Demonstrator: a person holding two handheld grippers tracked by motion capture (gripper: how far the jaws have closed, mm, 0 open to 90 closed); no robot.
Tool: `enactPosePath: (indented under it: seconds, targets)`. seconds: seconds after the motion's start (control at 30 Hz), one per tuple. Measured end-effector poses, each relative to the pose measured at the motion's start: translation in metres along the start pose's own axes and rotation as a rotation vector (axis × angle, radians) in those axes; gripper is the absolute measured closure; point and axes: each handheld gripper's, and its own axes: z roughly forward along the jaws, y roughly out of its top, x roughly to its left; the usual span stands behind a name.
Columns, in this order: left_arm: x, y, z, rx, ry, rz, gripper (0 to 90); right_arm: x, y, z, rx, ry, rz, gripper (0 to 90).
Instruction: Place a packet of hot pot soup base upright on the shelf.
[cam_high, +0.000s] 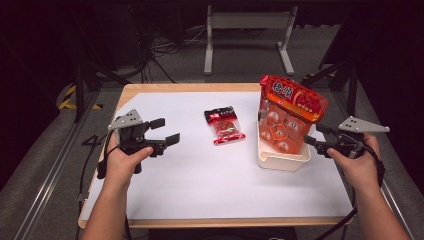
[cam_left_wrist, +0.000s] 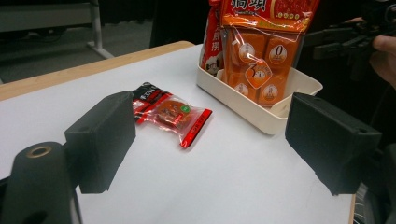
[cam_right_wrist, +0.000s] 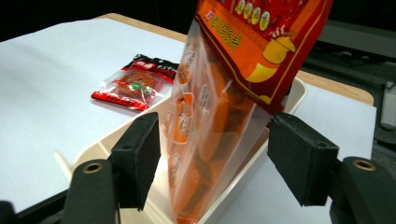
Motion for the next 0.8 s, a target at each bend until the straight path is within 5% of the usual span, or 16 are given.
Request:
enactPosePath:
  seconds: [0.23,0.53,0.8]
  targets:
    - [0.000,-0.001,0.001,0.007,0.002,-0.003,16.9,0.014,0.000,-0.016,-0.019,-0.003,-0.026,33.9]
    - [0.002,-0.003,0.005,0.051,0.051,-0.003,16.9,0.048,-0.001,-0.018,-0.065,0.134,-0.060,31.0]
    - [0.005,-0.005,0.007,0.069,0.078,-0.009,17.0,0.060,0.001,-0.013,-0.067,0.198,-0.096,29.8]
